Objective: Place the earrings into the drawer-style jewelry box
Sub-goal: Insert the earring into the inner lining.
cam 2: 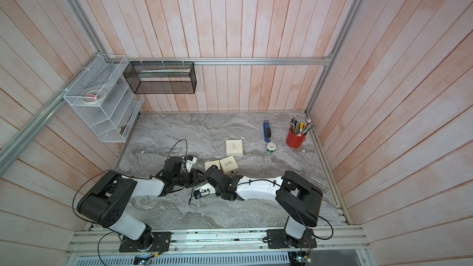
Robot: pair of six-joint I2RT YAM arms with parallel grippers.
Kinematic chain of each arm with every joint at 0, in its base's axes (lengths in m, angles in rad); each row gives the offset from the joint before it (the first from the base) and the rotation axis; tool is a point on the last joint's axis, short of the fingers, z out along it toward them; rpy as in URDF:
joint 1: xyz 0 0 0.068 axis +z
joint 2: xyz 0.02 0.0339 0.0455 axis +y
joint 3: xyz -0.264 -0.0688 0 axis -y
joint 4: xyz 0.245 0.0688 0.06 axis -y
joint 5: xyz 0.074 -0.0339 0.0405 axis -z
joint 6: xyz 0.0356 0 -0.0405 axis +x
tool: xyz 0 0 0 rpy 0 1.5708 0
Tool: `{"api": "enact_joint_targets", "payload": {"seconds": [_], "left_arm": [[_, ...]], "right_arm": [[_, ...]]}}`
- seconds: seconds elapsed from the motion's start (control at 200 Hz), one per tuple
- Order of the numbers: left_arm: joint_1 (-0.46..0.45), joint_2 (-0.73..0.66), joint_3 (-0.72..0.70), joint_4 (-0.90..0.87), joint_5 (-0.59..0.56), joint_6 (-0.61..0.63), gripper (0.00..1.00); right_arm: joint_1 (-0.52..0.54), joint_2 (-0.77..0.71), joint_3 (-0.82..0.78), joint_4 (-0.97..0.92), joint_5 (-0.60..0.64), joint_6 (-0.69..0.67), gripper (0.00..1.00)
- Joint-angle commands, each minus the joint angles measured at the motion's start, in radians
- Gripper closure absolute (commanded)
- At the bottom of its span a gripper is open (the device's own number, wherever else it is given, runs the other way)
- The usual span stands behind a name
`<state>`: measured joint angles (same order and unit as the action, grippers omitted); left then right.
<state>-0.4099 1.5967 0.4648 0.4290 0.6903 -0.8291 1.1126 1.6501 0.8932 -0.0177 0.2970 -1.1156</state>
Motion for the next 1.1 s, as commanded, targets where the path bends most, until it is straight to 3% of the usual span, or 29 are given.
{"api": "enact_joint_targets", "payload": {"seconds": [0.0, 0.33, 0.475, 0.595, 0.775, 0.98, 1.095], "left_arm": [[0.006, -0.02, 0.025, -0.038, -0.023, 0.039, 0.68], [0.004, -0.188, 0.014, -0.263, -0.129, 0.156, 0.69], [-0.022, -0.232, 0.0, -0.283, -0.161, 0.16, 0.69], [-0.062, -0.246, -0.029, -0.222, -0.187, 0.116, 0.69], [-0.112, -0.211, -0.038, -0.174, -0.223, 0.079, 0.69], [-0.118, -0.182, -0.048, -0.141, -0.218, 0.071, 0.69], [-0.119, -0.158, -0.037, -0.138, -0.21, 0.077, 0.72]], "right_arm": [[-0.027, -0.06, -0.023, -0.009, -0.062, 0.145, 0.75], [-0.196, -0.169, -0.033, 0.094, -0.437, 0.916, 1.0], [-0.293, -0.129, 0.044, -0.008, -0.605, 1.123, 1.0], [-0.352, -0.051, 0.13, -0.14, -0.707, 1.131, 1.0], [-0.354, 0.066, 0.263, -0.317, -0.723, 1.117, 1.0], [-0.29, 0.114, 0.296, -0.357, -0.581, 1.084, 1.0], [-0.269, 0.143, 0.314, -0.367, -0.575, 1.076, 1.0]]}}
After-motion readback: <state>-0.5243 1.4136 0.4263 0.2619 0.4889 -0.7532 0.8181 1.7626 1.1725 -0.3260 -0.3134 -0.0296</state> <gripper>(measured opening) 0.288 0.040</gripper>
